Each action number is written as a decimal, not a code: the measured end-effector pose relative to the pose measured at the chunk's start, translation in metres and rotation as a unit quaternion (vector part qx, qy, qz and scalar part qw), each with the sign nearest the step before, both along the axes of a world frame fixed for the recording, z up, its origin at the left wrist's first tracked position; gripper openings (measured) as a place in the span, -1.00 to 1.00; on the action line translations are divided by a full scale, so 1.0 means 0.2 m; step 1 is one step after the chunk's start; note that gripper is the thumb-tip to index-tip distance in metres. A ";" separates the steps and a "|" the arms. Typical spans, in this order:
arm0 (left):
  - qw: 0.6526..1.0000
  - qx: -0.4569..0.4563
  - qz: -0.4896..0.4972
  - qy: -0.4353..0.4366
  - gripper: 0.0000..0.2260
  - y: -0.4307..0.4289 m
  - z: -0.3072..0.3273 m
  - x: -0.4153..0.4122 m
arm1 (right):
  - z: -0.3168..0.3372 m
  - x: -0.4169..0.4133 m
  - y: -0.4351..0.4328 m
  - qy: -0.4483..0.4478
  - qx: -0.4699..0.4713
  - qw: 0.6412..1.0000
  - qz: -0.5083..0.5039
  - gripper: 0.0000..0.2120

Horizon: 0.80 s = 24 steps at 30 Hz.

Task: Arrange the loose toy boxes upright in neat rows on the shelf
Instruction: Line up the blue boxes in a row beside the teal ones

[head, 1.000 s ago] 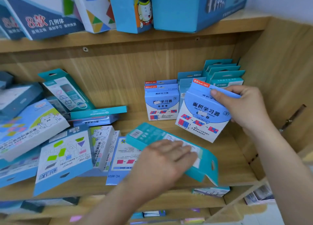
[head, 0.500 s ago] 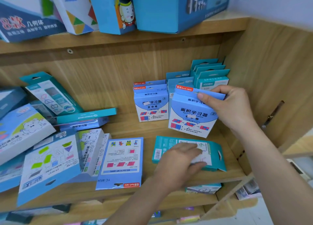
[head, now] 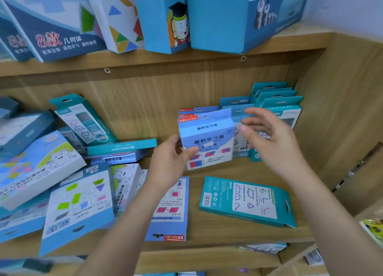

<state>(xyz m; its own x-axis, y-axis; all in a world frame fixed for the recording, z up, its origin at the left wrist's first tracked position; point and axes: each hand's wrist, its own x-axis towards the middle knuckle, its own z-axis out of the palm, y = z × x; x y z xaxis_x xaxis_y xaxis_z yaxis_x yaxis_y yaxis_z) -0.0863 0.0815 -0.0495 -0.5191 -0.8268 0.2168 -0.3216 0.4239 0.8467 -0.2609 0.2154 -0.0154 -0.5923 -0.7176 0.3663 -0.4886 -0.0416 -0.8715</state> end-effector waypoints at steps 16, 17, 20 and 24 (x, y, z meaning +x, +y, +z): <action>0.967 -0.110 0.095 -0.208 -0.69 -0.17 -0.12 -0.12 | -0.14 0.03 -0.08 0.298 0.214 0.930 -0.026 -0.46; 0.968 -0.107 0.091 -0.209 -0.69 -0.16 -0.12 -0.13 | -0.13 0.04 -0.09 0.305 0.227 0.925 -0.024 -0.44; 0.967 -0.105 0.084 -0.214 -0.69 -0.16 -0.12 -0.14 | -0.13 0.03 -0.11 0.313 0.273 0.909 -0.021 -0.42; 0.964 -0.105 0.081 -0.231 -0.69 -0.17 -0.12 -0.15 | -0.12 0.01 -0.13 0.329 0.278 0.902 -0.029 -0.46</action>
<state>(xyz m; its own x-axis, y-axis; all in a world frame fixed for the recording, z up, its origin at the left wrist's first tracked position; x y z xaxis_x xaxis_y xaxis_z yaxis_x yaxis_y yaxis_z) -0.1157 0.0466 -0.0729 -0.4690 -0.8676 0.1654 -0.7195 0.4839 0.4982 -0.2595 0.1902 -0.0401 -0.4202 -0.8739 0.2445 -0.8950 0.3547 -0.2703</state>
